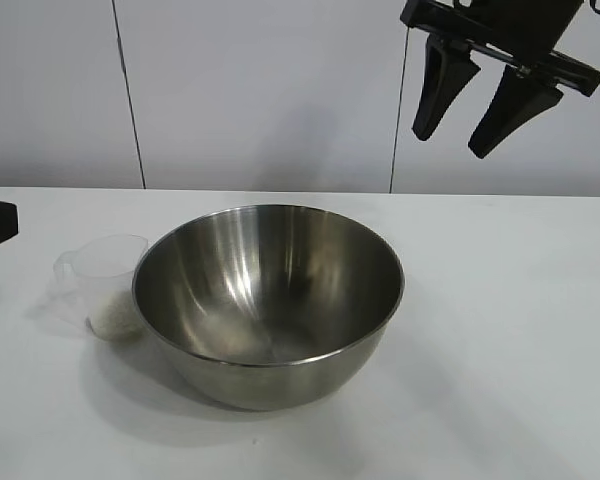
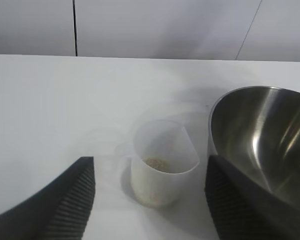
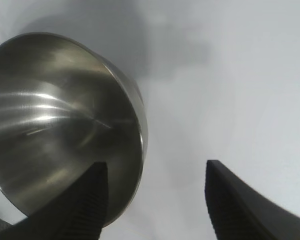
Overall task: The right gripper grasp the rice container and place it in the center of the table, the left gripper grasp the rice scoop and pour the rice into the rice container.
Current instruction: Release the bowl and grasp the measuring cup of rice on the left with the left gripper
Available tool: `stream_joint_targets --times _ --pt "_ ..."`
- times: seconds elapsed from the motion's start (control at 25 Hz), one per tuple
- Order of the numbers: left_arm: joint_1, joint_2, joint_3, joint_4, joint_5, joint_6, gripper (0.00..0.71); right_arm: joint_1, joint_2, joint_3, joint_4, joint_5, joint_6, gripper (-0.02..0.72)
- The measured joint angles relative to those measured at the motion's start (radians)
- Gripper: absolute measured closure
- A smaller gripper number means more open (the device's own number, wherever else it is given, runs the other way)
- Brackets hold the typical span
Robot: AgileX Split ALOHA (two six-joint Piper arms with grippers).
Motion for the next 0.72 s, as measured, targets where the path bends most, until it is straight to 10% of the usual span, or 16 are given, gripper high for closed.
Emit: stream_joint_targets --times 0.4,0.72 --pt "0.256 0.261 0.000 0.386 -0.294 -0.143 0.257 0.000 0.000 0.000 -0.001 0.000 0.000 0.304" --pt "0.277 0.544 -0.012 0.401 -0.379 -0.005 0.257 0.000 0.000 0.000 -0.001 0.000 0.000 0.304"
